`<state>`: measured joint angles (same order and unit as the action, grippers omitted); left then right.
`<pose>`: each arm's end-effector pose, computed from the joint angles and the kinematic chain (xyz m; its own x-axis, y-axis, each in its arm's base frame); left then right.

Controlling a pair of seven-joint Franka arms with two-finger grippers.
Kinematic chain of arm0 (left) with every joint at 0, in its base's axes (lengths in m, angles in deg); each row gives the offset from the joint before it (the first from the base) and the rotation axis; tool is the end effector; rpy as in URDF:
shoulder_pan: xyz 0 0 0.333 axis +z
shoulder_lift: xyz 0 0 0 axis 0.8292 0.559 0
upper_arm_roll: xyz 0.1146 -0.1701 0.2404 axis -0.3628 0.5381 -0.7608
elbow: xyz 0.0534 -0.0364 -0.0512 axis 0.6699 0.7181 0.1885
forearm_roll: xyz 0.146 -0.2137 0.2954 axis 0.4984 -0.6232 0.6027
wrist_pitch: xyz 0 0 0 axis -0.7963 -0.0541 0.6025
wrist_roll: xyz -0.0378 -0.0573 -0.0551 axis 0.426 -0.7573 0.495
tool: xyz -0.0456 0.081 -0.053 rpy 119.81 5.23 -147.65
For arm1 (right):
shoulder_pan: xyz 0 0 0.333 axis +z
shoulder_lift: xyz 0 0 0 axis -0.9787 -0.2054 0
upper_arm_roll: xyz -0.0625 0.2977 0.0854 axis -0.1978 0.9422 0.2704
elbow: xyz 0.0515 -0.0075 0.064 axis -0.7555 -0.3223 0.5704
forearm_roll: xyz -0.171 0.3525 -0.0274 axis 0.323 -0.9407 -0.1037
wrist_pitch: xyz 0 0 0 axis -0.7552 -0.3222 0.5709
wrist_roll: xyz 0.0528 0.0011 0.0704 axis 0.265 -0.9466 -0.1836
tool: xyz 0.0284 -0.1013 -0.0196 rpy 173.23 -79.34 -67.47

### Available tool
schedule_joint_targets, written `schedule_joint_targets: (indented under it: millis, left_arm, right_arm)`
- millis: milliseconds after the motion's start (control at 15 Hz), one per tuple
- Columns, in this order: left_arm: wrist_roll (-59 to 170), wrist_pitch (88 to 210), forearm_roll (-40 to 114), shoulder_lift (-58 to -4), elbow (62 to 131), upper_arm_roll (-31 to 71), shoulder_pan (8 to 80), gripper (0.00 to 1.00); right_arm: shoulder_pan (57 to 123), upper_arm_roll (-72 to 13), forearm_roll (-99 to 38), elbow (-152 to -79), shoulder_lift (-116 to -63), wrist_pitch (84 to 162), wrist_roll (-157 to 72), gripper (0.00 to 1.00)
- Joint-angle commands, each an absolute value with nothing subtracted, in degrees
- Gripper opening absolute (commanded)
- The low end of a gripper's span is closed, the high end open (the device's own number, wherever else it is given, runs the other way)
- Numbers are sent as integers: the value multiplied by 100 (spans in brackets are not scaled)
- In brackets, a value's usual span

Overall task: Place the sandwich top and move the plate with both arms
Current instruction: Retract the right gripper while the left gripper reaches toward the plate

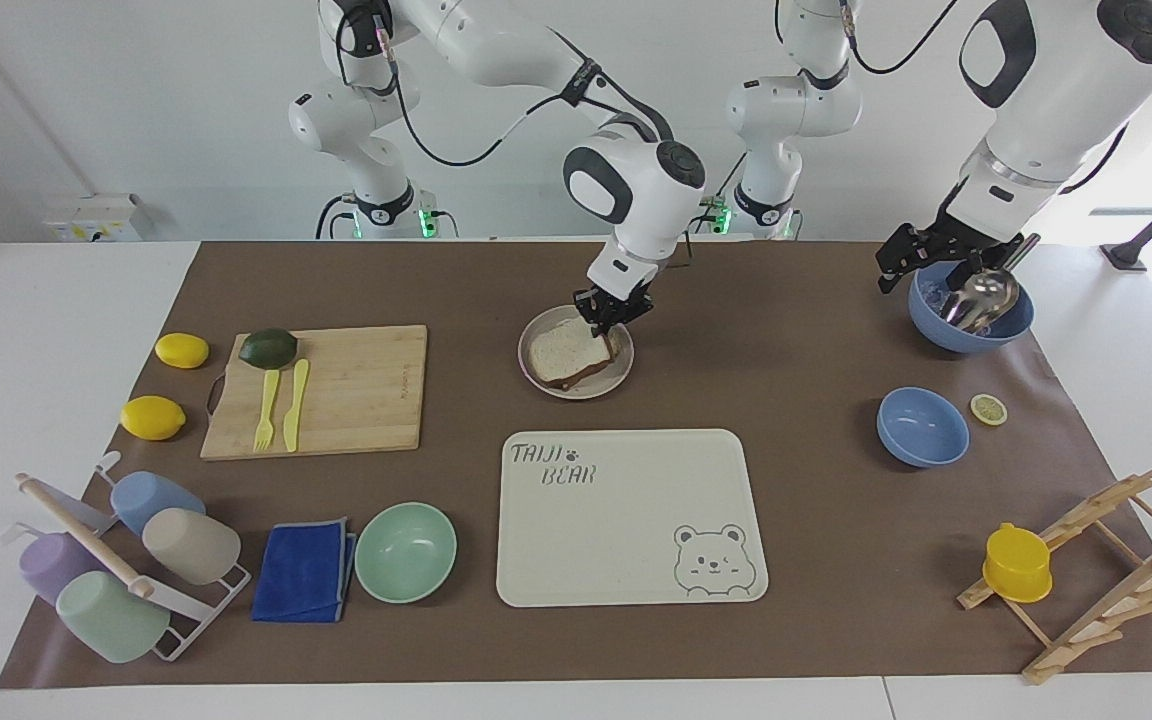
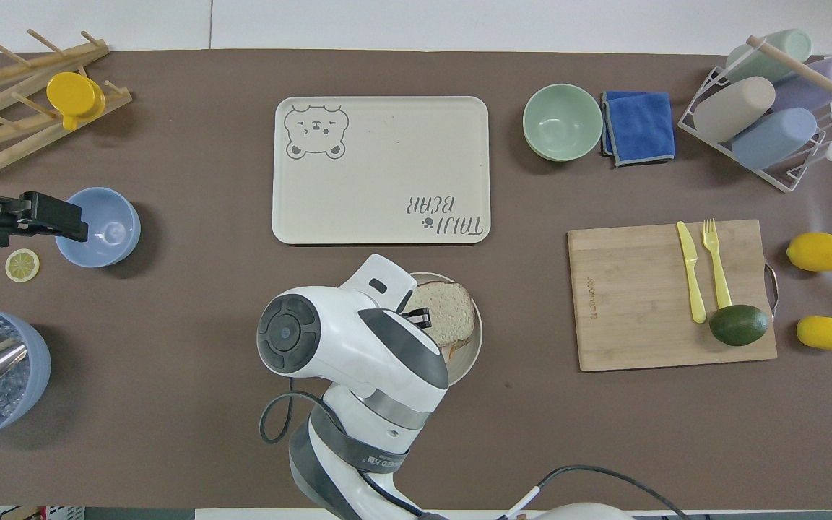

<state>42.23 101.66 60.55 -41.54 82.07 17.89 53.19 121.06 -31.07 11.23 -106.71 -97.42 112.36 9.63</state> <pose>0.5462 -0.0406 0.5953 0.9982 -0.0286 -0.0530 -0.0268 -0.9990 0.0350 0.4450 0.4661 0.3645 0.9891 0.1397 -0.0460 0.1467 -0.9613 0.2332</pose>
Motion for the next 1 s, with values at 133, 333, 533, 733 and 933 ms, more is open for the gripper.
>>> schedule_joint_targets:
  millis: [133,333,533,733,933]
  left_arm:
    - [4289,10053,6156,-4178,8174,1829,5338,100]
    - [4297,10088,6156,-4196,8235,1838,5268,100]
    - [4376,10359,6129,-4459,8778,1917,5050,100]
    - [5504,11307,6103,-4889,9858,1917,4260,100]
    - [6169,11993,5710,-4952,10458,1917,3669,100]
  right_arm:
    - [11998,-3071,962,-10636,-9551,11421,998,100]
    - [11475,-3097,962,-10688,-9147,11360,841,100]
    - [10446,-3088,472,-10689,-8689,11000,-71,100]
    - [9602,-3106,294,-10671,-8373,10658,-424,100]
    - [9082,-3132,128,-10619,-7960,10175,-942,100]
